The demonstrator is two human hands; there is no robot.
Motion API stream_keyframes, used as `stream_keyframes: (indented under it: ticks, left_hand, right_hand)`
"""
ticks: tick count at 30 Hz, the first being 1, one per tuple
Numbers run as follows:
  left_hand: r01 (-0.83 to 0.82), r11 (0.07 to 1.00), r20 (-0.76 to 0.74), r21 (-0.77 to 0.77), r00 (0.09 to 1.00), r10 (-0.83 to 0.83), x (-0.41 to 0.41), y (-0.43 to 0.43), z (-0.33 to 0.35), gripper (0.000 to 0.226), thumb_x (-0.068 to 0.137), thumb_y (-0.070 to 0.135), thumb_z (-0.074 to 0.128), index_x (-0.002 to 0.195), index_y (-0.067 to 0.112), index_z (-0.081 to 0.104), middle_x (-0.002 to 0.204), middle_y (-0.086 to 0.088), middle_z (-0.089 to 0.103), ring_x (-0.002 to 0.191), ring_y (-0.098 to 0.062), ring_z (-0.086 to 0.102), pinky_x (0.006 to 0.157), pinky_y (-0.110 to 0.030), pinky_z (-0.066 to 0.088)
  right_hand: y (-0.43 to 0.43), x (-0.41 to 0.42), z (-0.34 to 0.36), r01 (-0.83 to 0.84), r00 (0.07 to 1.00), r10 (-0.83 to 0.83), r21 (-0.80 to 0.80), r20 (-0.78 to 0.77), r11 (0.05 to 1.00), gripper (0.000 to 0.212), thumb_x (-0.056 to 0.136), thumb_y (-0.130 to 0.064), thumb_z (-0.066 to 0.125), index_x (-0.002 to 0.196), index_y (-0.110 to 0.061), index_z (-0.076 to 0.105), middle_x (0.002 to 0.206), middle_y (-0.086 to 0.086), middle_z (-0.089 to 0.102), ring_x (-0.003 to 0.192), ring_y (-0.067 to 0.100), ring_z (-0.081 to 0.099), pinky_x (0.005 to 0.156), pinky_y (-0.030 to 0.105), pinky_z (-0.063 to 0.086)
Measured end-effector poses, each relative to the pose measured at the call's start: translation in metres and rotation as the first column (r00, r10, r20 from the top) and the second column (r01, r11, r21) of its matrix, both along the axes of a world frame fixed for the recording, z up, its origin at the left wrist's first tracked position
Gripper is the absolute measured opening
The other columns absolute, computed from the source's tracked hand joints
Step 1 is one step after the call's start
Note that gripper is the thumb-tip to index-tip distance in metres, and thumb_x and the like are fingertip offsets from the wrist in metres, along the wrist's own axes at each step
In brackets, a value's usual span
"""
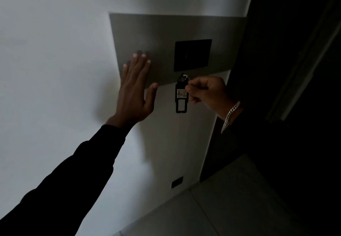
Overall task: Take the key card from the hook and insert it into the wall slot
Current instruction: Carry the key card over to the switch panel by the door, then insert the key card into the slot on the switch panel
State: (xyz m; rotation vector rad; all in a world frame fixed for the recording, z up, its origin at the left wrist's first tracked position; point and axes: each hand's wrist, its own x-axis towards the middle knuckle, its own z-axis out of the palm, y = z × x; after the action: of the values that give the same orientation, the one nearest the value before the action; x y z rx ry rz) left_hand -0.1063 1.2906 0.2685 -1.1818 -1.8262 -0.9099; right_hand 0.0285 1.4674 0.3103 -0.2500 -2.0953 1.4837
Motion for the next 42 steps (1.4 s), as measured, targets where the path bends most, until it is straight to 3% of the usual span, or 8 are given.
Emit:
stream_keyframes:
  ticks: [6, 10, 16, 21, 31, 37, 42]
  left_hand:
    - [-0.012, 0.999, -0.113, 0.029, 0.993, 0.015, -0.023, 0.083, 0.036, 0.055, 0.099, 0.026, 0.045, 0.145, -0.005, 0.041, 0.158, -0.024, 0.034, 0.152, -0.039, 0.020, 0.124, -0.061, 0.014]
    - [-0.158, 0.987, -0.174, 0.005, 0.972, 0.156, -0.042, 0.120, 0.054, 0.058, 0.100, 0.029, 0.040, 0.148, -0.003, 0.038, 0.159, -0.023, 0.032, 0.152, -0.038, 0.021, 0.123, -0.059, 0.010]
    - [-0.484, 0.875, -0.320, 0.012, 0.827, 0.462, -0.064, 0.140, 0.046, 0.057, 0.099, 0.026, 0.041, 0.149, -0.001, 0.037, 0.159, -0.025, 0.030, 0.151, -0.039, 0.020, 0.123, -0.056, 0.007]
    - [-0.618, 0.785, -0.388, 0.039, 0.715, 0.582, -0.064, 0.145, 0.055, 0.060, 0.097, 0.027, 0.038, 0.149, -0.003, 0.036, 0.158, -0.027, 0.031, 0.150, -0.040, 0.022, 0.122, -0.058, 0.010]
    - [-0.772, 0.632, -0.520, 0.067, 0.513, 0.683, -0.076, 0.135, 0.058, 0.064, 0.098, 0.034, 0.033, 0.153, 0.002, 0.031, 0.159, -0.021, 0.031, 0.153, -0.031, 0.016, 0.123, -0.055, 0.012]
    - [-0.773, 0.628, -0.540, 0.093, 0.491, 0.683, -0.080, 0.136, 0.057, 0.064, 0.096, 0.033, 0.034, 0.153, 0.003, 0.032, 0.160, -0.018, 0.031, 0.153, -0.032, 0.020, 0.123, -0.055, 0.015]
    - [-0.764, 0.637, -0.541, 0.098, 0.497, 0.679, -0.080, 0.135, 0.057, 0.063, 0.096, 0.032, 0.034, 0.153, 0.004, 0.032, 0.161, -0.016, 0.030, 0.153, -0.032, 0.021, 0.122, -0.055, 0.015]
  right_hand:
    - [0.082, -0.041, 0.045, -0.022, 0.994, 0.024, 0.021, -0.105, 1.000, 0.005, 0.083, -0.008, 0.066, 0.085, -0.012, 0.065, 0.065, 0.006, 0.063, 0.052, 0.007, 0.058, 0.050, 0.018, 0.052]
    - [0.126, -0.071, 0.081, -0.087, 0.970, 0.097, 0.056, -0.225, 0.995, 0.017, 0.082, -0.008, 0.066, 0.075, -0.023, 0.064, 0.053, -0.006, 0.065, 0.050, 0.005, 0.057, 0.045, 0.016, 0.046]
    - [0.177, -0.118, 0.096, -0.317, 0.883, 0.328, 0.088, -0.336, 0.944, 0.009, 0.083, -0.007, 0.064, 0.079, -0.015, 0.063, 0.049, -0.009, 0.064, 0.046, 0.002, 0.054, 0.043, 0.015, 0.042]
    - [0.196, -0.141, 0.093, -0.409, 0.837, 0.443, 0.170, -0.323, 0.897, 0.005, 0.085, -0.007, 0.063, 0.090, -0.008, 0.062, 0.064, 0.001, 0.062, 0.047, 0.002, 0.056, 0.044, 0.015, 0.044]
    - [0.202, -0.145, 0.100, -0.417, 0.816, 0.441, 0.149, -0.375, 0.897, 0.012, 0.085, -0.001, 0.060, 0.095, 0.006, 0.061, 0.063, 0.003, 0.058, 0.042, 0.000, 0.055, 0.044, 0.010, 0.044]
    - [0.201, -0.144, 0.079, -0.382, 0.855, 0.406, 0.138, -0.321, 0.914, 0.017, 0.083, 0.001, 0.063, 0.098, 0.009, 0.063, 0.066, 0.002, 0.060, 0.042, -0.002, 0.055, 0.042, 0.006, 0.041]
    - [0.204, -0.143, 0.076, -0.321, 0.884, 0.361, 0.175, -0.299, 0.931, 0.018, 0.080, -0.004, 0.069, 0.094, 0.007, 0.066, 0.081, 0.019, 0.068, 0.040, -0.003, 0.053, 0.043, 0.007, 0.042]
